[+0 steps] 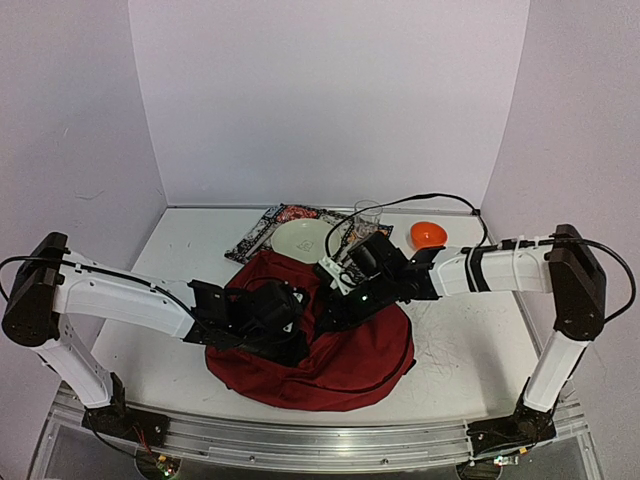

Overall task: Pack the student bag
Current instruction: Pick up the lower front pocket of the student bag.

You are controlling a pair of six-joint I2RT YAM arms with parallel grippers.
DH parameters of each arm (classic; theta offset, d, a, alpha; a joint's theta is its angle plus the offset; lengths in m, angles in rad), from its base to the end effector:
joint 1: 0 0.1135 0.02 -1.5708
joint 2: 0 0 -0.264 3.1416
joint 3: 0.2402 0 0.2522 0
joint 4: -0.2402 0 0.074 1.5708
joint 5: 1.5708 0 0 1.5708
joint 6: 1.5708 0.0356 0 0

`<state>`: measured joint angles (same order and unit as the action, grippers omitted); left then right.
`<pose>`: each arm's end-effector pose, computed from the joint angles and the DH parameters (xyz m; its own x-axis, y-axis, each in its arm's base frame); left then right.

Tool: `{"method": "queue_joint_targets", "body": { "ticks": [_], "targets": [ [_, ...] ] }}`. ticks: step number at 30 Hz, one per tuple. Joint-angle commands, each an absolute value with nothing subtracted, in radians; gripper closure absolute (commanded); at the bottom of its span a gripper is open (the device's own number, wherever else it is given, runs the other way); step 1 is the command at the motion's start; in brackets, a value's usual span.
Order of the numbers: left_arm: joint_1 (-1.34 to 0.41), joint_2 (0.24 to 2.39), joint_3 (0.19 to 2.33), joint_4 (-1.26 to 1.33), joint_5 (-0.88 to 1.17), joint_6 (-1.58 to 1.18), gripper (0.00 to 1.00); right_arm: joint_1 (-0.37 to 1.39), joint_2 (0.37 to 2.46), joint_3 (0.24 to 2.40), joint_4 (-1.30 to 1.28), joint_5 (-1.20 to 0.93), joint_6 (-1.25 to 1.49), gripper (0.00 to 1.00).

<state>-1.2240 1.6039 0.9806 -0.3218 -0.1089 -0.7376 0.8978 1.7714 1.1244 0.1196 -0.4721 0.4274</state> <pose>0.1147 -0.3060 0.1944 -0.8181 0.2967 -0.4927 0.4906 0.8070 -0.3287 0.2339 0.3194 0.2192 -0.6757 -0.2554 -0.6915 -0.7266 0.3887 0.5665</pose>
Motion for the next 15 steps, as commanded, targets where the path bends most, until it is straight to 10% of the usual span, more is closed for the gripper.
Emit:
{"method": "queue_joint_targets", "body": {
  "ticks": [1,15],
  "targets": [
    [-1.236,1.626,0.962,-0.373,-0.086,-0.744,0.80,0.879,1.754,1.117,0.131,-0.515,0.425,0.86],
    [-1.235,1.612,0.954,-0.373,-0.089,-0.753,0.80,0.880,1.790,1.085,0.132,-0.481,0.413,0.77]
  ]
}}
